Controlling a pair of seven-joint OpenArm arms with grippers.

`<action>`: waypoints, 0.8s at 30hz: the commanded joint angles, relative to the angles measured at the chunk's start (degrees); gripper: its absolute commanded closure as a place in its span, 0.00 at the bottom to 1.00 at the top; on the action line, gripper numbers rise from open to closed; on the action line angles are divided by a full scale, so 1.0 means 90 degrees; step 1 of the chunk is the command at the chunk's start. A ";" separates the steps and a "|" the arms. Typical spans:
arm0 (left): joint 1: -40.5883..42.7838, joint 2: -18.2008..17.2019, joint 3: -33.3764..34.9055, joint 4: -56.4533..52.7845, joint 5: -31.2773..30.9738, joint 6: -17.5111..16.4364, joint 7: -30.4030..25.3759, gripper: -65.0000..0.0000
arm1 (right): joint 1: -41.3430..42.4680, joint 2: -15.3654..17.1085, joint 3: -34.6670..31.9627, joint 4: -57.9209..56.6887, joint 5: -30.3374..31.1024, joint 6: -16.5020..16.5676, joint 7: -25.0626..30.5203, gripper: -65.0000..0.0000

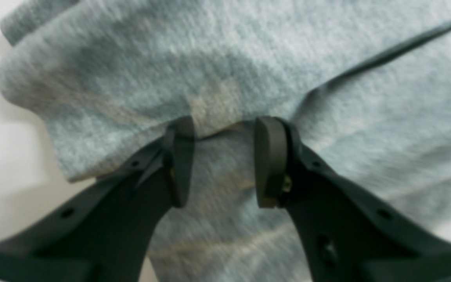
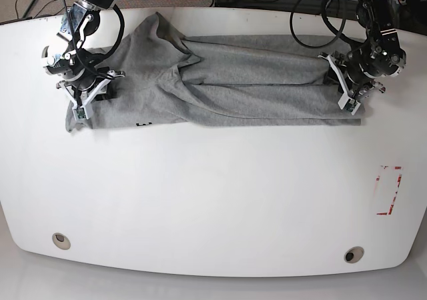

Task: Layout the t-shirt on the table in an organized manner, then fold the t-shirt properly
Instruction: 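Open the left gripper and move it to the strip's other end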

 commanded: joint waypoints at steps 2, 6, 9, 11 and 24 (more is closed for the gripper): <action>-0.0155 -0.0050 -0.0392 0.0367 -0.0541 -0.0004 0.0315 0.62 | -0.0028 0.0034 0.0003 -0.0034 -0.0243 -0.0035 -0.0303 0.81; -0.0438 -0.0050 -0.0929 0.0455 -0.1039 -0.0004 0.0783 0.55 | -0.0019 0.0034 0.0003 -0.0034 -0.0243 -0.0035 -0.0312 0.81; -0.0565 -0.0069 -0.1418 0.0455 -0.1449 -0.0004 0.1164 0.43 | -0.0019 0.0024 0.0003 -0.0034 -0.0243 -0.0035 -0.0312 0.81; -0.0594 -0.0079 -0.1769 0.0455 -0.1664 -0.0004 0.1311 0.37 | -0.0019 0.0024 0.0003 -0.0034 -0.0243 -0.0035 -0.0322 0.81; -0.0604 -0.0450 -0.2395 -0.0678 -0.2162 -0.0004 0.1360 0.32 | -0.0009 0.0024 0.0003 -0.0034 -0.0243 -0.0035 -0.0322 0.81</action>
